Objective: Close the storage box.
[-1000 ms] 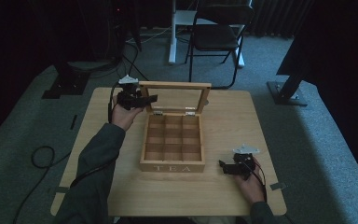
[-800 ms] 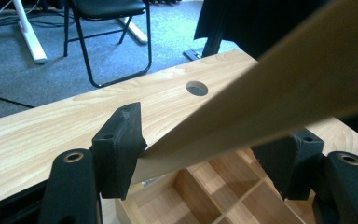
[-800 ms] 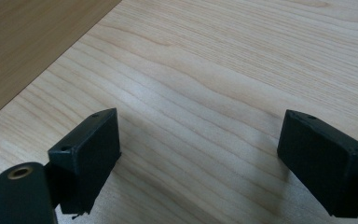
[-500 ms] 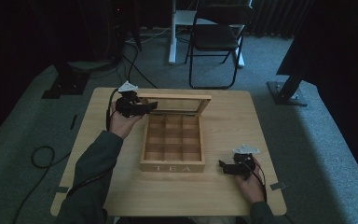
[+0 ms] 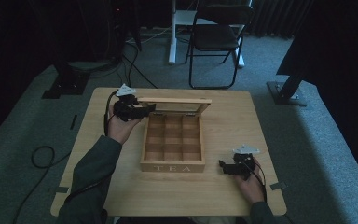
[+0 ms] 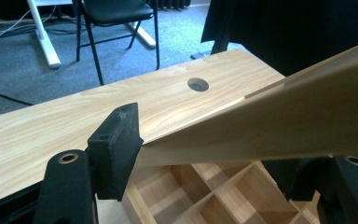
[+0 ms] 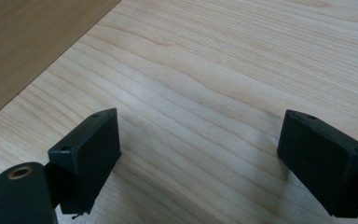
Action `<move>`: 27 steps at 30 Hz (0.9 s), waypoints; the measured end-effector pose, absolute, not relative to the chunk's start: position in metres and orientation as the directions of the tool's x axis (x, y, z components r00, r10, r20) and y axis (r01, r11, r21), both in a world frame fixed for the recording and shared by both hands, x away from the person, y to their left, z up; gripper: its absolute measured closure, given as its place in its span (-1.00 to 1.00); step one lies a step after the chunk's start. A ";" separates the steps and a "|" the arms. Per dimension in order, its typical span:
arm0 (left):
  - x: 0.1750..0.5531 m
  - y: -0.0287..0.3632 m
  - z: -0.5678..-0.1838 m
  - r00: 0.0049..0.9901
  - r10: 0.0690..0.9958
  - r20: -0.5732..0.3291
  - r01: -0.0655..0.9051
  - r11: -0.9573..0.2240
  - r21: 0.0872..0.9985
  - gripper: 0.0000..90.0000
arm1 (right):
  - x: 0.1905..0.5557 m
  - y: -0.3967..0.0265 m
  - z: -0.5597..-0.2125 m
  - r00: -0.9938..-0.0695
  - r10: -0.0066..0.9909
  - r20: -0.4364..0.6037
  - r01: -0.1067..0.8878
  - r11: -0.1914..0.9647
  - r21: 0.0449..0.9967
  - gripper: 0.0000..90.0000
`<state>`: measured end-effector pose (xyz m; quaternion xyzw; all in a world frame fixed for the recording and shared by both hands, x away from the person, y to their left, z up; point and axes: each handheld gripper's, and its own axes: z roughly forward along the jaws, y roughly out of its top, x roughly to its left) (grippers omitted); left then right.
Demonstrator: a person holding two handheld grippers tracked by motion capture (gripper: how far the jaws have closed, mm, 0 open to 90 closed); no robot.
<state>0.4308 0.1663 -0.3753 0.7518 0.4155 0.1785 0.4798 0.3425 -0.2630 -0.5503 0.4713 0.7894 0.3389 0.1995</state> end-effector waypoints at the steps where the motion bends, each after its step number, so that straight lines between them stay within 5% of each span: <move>1: 0.430 0.166 -0.376 0.591 0.797 -0.128 0.454 -0.196 0.869 -0.29 | 0.342 -0.263 -0.550 -0.476 0.880 0.005 0.610 0.325 0.723 -0.72; 27: 0.397 0.168 -0.392 0.578 0.802 -0.152 0.481 -0.184 0.857 -0.31 | 0.343 -0.263 -0.550 -0.476 0.880 0.004 0.608 0.325 0.724 -0.72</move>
